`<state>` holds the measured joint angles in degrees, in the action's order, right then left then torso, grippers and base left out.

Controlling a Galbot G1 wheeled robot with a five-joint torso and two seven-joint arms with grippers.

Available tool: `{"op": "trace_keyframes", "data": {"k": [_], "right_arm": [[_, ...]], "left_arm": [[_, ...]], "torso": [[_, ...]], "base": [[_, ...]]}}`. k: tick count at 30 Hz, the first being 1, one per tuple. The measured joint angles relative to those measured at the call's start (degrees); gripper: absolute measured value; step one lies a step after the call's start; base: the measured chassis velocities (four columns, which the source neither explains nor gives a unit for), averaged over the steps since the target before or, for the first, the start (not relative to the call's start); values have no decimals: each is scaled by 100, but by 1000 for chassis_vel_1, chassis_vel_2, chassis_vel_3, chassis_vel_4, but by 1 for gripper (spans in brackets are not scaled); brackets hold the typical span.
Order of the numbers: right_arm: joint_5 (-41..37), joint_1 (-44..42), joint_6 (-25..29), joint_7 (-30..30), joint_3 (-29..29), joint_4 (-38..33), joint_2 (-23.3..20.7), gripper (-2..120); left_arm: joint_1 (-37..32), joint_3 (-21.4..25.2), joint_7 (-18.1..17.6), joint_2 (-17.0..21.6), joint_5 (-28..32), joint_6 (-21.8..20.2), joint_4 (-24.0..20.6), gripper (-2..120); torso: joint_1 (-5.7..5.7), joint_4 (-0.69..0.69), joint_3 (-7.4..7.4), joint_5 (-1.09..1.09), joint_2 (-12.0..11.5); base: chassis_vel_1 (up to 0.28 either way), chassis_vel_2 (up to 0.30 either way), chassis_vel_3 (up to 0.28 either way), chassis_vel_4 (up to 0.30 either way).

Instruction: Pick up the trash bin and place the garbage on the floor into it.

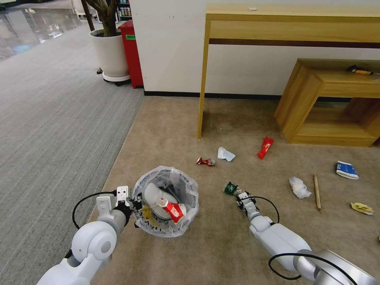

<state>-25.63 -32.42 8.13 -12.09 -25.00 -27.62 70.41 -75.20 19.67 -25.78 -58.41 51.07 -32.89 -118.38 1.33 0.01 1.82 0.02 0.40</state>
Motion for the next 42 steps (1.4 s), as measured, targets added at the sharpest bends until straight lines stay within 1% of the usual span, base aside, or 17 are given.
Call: {"op": "trace_keyframes", "data": {"k": [4, 8, 12, 14, 19, 22, 23, 24, 27, 28, 31, 32, 33, 35, 38, 40, 42], "right_arm": [[-28, -27, -16, -29, 5, -94, -62, 29], [-100, -82, -44, -99, -10, -310, -182, 28], [-242, -171, -113, -224, -39, -751, -434, 24], [-299, -190, -119, -297, -45, -986, -642, 22], [-320, -227, -59, -392, -61, -1362, -925, 22], [-378, -250, -56, -539, -60, -1735, -1114, 22], [-486, -268, -115, -688, -55, -2136, -1296, 22], [-486, -268, -115, -688, -55, -2136, -1296, 22], [-650, -316, -247, -950, 19, -2948, -1583, 22], [-650, -316, -247, -950, 19, -2948, -1583, 22], [-736, -354, -344, -1112, 161, -3738, -1824, 22], [-736, -354, -344, -1112, 161, -3738, -1824, 22], [-847, -365, -469, -1201, 227, -4349, -2010, 22], [-1016, -365, -617, -1324, 290, -5105, -2261, 22], [-1107, -364, -682, -1397, 305, -5464, -2423, 22], [-1466, -278, -873, -1561, 253, -6514, -2887, 22], [-1562, -215, -898, -1581, 197, -6787, -3006, 22]], "left_arm": [[13, -7, 2, -12, -36, 11, 62, 0], [72, -12, 2, -1, -40, 14, 142, 0], [185, -45, -14, 14, -46, 23, 328, 0], [274, -81, -35, 19, -51, 23, 436, 0], [371, -120, -46, 62, -35, 8, 540, 0], [407, -132, -67, 160, -12, -6, 596, 0], [436, -150, -62, 255, 23, -19, 628, 0], [436, -150, -62, 255, 23, -19, 628, 0], [538, -187, -56, 445, 114, -43, 652, 0], [538, -187, -56, 445, 114, -43, 652, 0], [652, -233, -66, 541, 219, -81, 666, 0], [652, -233, -66, 541, 219, -81, 666, 0], [727, -271, -75, 592, 248, -92, 699, 0], [814, -320, -88, 642, 275, -106, 749, 0], [863, -360, -93, 676, 291, -113, 782, 0], [967, -440, -126, 768, 408, -152, 815, 0], [986, -478, -131, 803, 424, -162, 826, 0]], "torso": [[0, -3, 0, -1, 0], [1, -2, 1, 2, -1], [2, -8, 3, 5, -2], [2, -12, 3, -2, -2], [3, -11, 2, -3, -2], [2, -4, 0, -1, -2], [2, -3, 0, -2, -2], [2, -3, 0, -2, -2], [1, -6, 0, -1, -1], [1, -6, 0, -1, -1], [1, -5, -1, -4, 0], [1, -5, -1, -4, 0], [1, -6, -1, -4, 0], [0, -3, -2, -4, 1], [0, -4, -1, -4, 1], [0, -7, -1, -4, 1], [0, -7, -1, -4, 1]], "base": [[0, 0, 0, 0], [0, 0, 0, 0], [0, 0, 0, 0], [0, 0, 0, 0], [0, 0, 0, 0], [0, 0, 0, 0], [0, 0, 0, 0], [0, 0, 0, 0], [0, 0, 0, 0], [0, 0, 0, 0], [0, 0, 0, 0], [0, 0, 0, 0], [0, 0, 0, 0], [0, 0, 0, 0], [0, 0, 0, 0], [0, 0, 0, 0], [0, 0, 0, 0]]}}
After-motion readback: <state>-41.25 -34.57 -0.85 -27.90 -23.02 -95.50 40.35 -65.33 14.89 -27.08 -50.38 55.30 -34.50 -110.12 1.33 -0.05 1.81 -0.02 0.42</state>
